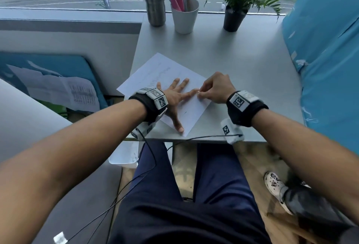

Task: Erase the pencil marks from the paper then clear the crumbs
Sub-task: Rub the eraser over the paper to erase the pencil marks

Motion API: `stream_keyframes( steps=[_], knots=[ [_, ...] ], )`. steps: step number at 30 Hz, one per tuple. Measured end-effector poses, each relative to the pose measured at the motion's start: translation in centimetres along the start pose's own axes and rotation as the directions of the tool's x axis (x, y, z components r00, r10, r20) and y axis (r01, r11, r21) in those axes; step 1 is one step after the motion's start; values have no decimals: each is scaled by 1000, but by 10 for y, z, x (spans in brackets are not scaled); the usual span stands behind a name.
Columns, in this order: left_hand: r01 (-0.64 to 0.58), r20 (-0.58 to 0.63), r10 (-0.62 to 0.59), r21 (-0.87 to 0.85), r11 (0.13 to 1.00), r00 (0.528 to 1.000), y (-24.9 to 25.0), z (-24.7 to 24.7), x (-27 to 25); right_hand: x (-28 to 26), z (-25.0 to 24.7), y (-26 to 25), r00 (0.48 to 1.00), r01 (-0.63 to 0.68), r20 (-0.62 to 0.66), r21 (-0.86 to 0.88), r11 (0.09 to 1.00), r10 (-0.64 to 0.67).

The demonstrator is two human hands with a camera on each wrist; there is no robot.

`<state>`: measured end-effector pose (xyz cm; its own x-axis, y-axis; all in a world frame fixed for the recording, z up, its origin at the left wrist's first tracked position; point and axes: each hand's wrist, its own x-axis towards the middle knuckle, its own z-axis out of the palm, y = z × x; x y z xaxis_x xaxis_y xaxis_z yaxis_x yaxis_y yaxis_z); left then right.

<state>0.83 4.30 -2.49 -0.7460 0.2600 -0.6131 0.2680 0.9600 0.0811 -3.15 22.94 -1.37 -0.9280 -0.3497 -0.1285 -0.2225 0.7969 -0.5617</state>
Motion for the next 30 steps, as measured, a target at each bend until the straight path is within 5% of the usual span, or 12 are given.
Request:
stream_keyframes(
  steps=[6,11,17,22,27,30],
  knots=[
    [3,4,-3,-3,1000,1000,1,-1,3,-47,27,-26,961,154,226,28,988,-156],
    [17,21,-17,-1,1000,1000,3,-3,0,2,-6,0,1000,-6,16,-19,1000,6],
    [18,28,-18,6,1000,999,2,-4,4,-38,23,-18,984,97,153,-10,995,-95],
    [19,19,-19,-17,1000,1000,4,-3,0,-4,-1,-1,999,-53,15,23,998,53],
    [18,21,-18,-5,1000,1000,3,-3,2,-30,22,-13,982,47,181,16,999,-49],
    [16,17,-16,-16,1000,1000,3,-4,-1,-10,1,-1,997,-71,43,49,996,69]
  ],
)
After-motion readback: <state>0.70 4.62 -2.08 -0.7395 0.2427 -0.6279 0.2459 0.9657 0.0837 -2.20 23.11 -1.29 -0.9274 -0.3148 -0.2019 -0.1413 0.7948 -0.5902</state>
